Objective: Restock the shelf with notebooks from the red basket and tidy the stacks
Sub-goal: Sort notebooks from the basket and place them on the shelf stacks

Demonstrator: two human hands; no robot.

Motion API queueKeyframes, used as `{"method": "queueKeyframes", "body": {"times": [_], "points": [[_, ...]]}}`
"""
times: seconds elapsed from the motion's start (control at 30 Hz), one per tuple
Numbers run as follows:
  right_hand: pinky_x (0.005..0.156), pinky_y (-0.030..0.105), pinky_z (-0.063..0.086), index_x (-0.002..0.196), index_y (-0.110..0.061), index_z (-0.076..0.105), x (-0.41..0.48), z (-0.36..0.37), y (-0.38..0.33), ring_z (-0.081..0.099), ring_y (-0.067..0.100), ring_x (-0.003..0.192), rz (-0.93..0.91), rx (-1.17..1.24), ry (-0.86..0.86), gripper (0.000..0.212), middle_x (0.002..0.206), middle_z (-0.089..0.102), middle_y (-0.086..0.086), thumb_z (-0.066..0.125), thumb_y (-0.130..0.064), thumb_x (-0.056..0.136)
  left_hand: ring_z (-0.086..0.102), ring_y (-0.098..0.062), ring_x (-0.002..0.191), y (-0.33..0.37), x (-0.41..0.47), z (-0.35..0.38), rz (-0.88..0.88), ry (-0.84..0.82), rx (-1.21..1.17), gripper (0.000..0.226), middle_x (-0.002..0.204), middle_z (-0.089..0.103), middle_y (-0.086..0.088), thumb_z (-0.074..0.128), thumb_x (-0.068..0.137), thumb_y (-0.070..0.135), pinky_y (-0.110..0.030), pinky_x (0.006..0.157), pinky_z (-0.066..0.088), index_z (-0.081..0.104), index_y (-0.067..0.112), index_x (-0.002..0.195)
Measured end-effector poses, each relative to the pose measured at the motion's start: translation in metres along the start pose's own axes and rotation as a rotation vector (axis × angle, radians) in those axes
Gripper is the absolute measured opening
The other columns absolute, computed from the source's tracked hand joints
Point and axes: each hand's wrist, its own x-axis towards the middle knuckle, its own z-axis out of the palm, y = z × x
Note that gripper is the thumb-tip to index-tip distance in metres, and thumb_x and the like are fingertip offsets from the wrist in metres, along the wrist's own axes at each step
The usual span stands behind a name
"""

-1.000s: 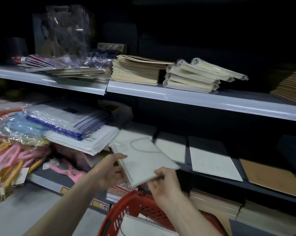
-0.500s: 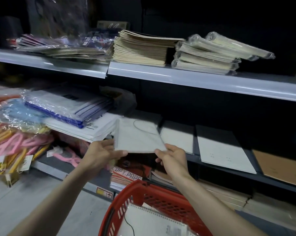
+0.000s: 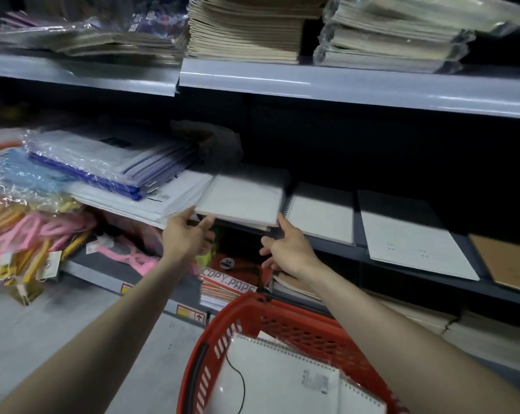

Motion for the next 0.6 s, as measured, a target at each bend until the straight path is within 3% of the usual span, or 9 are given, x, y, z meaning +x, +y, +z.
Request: {"method": "queueKeyframes", "body": {"times": [0.13, 0.2, 0.27, 0.37, 0.47, 0.53, 0.6], "points": [[0.072, 0.030, 0.062, 0.164, -0.037, 0.016, -0.016, -0.008, 0.004, 0.078, 0.017, 0.078, -0.042, -0.065, 0.045, 0.076, 0.101, 0.075, 0.001, 0.059, -0.024, 0.103, 0.071, -0.025, 0.065, 0.002, -0.017, 0.001, -0.066, -0.068, 0.051, 0.055, 0.093, 0.077, -0.012, 0.068, 0.098, 0.041, -0.040, 0.060, 0.061, 0.055, 0.011, 0.143], [0.073, 0.026, 0.058, 0.163, -0.033, 0.021, -0.031, -0.016, 0.003, 0.076, 0.016, 0.081, -0.073, -0.123, 0.066, 0.071, 0.099, 0.076, 0.002, 0.057, -0.025, 0.103, 0.074, -0.025, 0.066, 0.010, -0.035, 0.004, -0.095, -0.136, 0.102, 0.052, 0.097, 0.076, -0.012, 0.062, 0.100, 0.044, -0.033, 0.050, 0.059, 0.059, 0.009, 0.138], [0.084, 0.028, 0.054, 0.159, -0.028, 0.033, -0.048, -0.027, 0.004, 0.073, 0.013, 0.086, -0.081, -0.191, 0.052, 0.061, 0.098, 0.078, 0.003, 0.056, -0.029, 0.102, 0.076, -0.025, 0.069, 0.017, -0.055, 0.009, -0.092, -0.193, 0.189, 0.053, 0.100, 0.076, -0.013, 0.058, 0.102, 0.047, -0.028, 0.049, 0.057, 0.059, 0.008, 0.137], [0.094, 0.030, 0.050, 0.143, -0.022, 0.055, -0.075, -0.046, 0.008, 0.069, 0.011, 0.098, -0.074, -0.298, 0.027, 0.043, 0.094, 0.078, -0.001, 0.055, -0.033, 0.102, 0.074, -0.021, 0.073, 0.016, -0.079, 0.016, -0.059, -0.270, 0.311, 0.048, 0.101, 0.077, -0.014, 0.057, 0.101, 0.050, -0.033, 0.069, 0.061, 0.066, 0.010, 0.128], [0.085, 0.027, 0.048, 0.129, -0.024, 0.065, -0.098, -0.062, 0.025, 0.065, 0.010, 0.095, -0.025, -0.305, 0.040, 0.033, 0.098, 0.075, -0.005, 0.056, -0.035, 0.100, 0.076, -0.025, 0.079, 0.004, -0.103, 0.019, -0.048, -0.347, 0.436, 0.030, 0.094, 0.077, -0.007, 0.059, 0.099, 0.048, -0.040, 0.081, 0.062, 0.070, 0.021, 0.105], [0.085, 0.030, 0.050, 0.111, -0.028, 0.073, -0.110, -0.067, 0.051, 0.066, 0.016, 0.099, 0.060, -0.244, 0.064, 0.023, 0.100, 0.073, -0.004, 0.060, -0.035, 0.094, 0.072, -0.023, 0.070, -0.018, -0.114, 0.020, -0.069, -0.407, 0.430, 0.026, 0.083, 0.074, -0.006, 0.062, 0.097, 0.037, -0.036, 0.073, 0.059, 0.071, 0.016, 0.085], [0.090, 0.043, 0.055, 0.090, -0.026, 0.076, -0.117, -0.067, 0.089, 0.071, 0.029, 0.102, 0.180, -0.146, 0.111, 0.018, 0.095, 0.077, 0.002, 0.063, -0.036, 0.082, 0.061, -0.016, 0.054, -0.050, -0.124, 0.021, -0.130, -0.464, 0.395, 0.025, 0.072, 0.065, -0.008, 0.064, 0.098, 0.023, -0.032, 0.060, 0.051, 0.068, 0.011, 0.076]]}}
